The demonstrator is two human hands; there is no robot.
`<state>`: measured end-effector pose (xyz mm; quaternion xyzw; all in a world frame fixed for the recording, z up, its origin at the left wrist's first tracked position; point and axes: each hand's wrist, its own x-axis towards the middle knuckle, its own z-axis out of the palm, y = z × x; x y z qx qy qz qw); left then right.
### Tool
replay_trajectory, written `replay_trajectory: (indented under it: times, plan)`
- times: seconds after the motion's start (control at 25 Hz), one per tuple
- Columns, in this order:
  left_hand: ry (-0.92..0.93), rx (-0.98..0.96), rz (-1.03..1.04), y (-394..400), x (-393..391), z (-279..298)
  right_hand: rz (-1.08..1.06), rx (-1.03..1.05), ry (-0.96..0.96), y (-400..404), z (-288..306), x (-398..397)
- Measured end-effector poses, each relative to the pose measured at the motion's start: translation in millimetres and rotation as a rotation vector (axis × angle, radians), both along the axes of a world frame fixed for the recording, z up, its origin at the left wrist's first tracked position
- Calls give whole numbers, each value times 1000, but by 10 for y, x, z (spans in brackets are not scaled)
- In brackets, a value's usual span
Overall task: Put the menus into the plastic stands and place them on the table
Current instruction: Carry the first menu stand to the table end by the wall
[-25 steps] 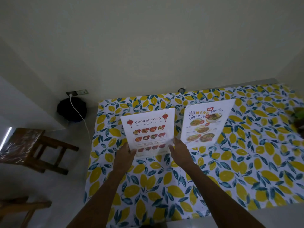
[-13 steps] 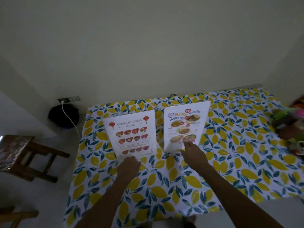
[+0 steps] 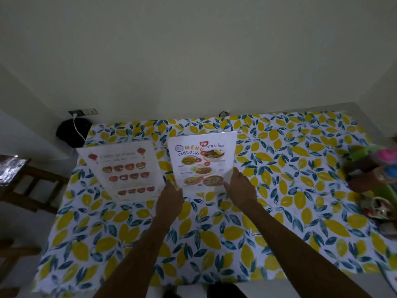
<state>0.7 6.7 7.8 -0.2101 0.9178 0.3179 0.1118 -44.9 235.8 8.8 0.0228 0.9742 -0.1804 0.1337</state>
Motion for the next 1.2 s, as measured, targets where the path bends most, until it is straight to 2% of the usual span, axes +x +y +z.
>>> replay_trajectory:
  times: [0.12, 0.32, 0.48, 0.72, 0.84, 1.2]
  plan:
    - [62, 58, 93, 82, -54, 111, 21, -89, 59, 83, -68, -98]
    - [123, -130, -6, 28, -160, 63, 45, -154, 210, 173, -133, -190]
    - [157, 19, 53, 17, -153, 210, 54, -230, 260, 240, -79, -200]
    - [322, 67, -144, 102, -273, 246, 18, -234, 329, 540, 147, -82]
    - [336, 62, -262, 324, -463, 319, -51, -195, 360, 842, 287, -64]
    - [394, 159, -481, 1671, -1155, 800, -254, -156, 471, 2177, 842, -256]
